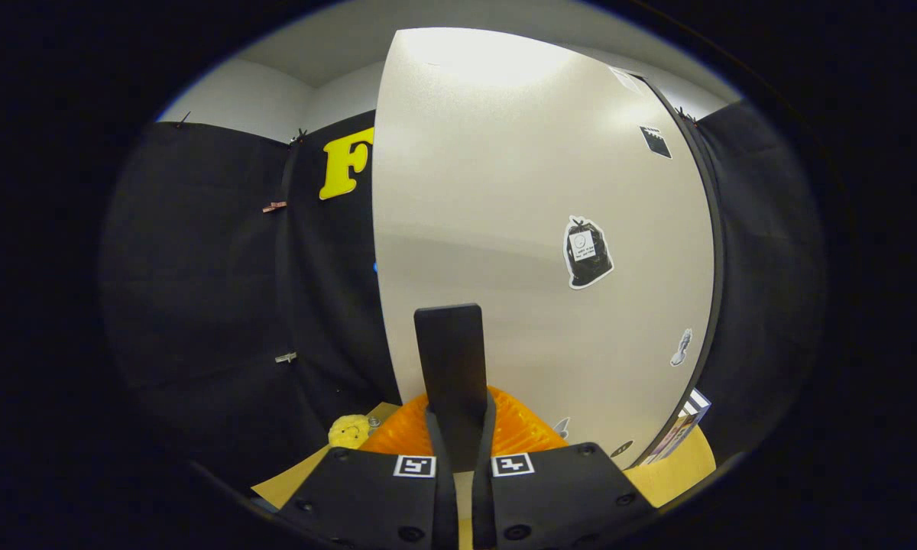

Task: Open the shoe cabinet door, grab the shoes and put them into the shoe cabinet, then close the shoe cabinet door.

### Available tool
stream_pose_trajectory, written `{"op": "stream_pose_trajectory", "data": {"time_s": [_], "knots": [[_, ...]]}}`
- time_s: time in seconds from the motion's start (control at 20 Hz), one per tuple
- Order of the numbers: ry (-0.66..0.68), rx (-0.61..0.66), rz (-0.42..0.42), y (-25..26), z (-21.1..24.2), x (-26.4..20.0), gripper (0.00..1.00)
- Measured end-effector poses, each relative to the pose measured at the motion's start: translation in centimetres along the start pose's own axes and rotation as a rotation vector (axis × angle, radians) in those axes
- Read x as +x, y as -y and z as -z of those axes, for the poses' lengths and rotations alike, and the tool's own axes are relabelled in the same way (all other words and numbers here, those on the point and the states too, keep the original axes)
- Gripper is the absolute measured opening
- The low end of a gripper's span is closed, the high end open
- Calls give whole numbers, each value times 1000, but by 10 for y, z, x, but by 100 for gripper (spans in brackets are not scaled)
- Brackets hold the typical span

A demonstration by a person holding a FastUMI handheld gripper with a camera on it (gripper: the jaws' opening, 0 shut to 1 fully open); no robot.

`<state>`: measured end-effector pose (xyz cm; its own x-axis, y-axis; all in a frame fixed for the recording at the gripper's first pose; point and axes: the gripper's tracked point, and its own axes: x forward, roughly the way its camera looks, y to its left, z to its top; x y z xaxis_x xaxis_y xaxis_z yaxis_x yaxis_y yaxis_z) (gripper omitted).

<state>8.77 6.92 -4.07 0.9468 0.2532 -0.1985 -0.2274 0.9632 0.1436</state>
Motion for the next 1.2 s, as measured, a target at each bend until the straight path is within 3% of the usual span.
{"op": "stream_pose_trajectory", "data": {"time_s": [0.4,1.2], "knots": [[10,6,-70,25,4,-53,12],[45,-20,14,113,4,-140,11]]}}
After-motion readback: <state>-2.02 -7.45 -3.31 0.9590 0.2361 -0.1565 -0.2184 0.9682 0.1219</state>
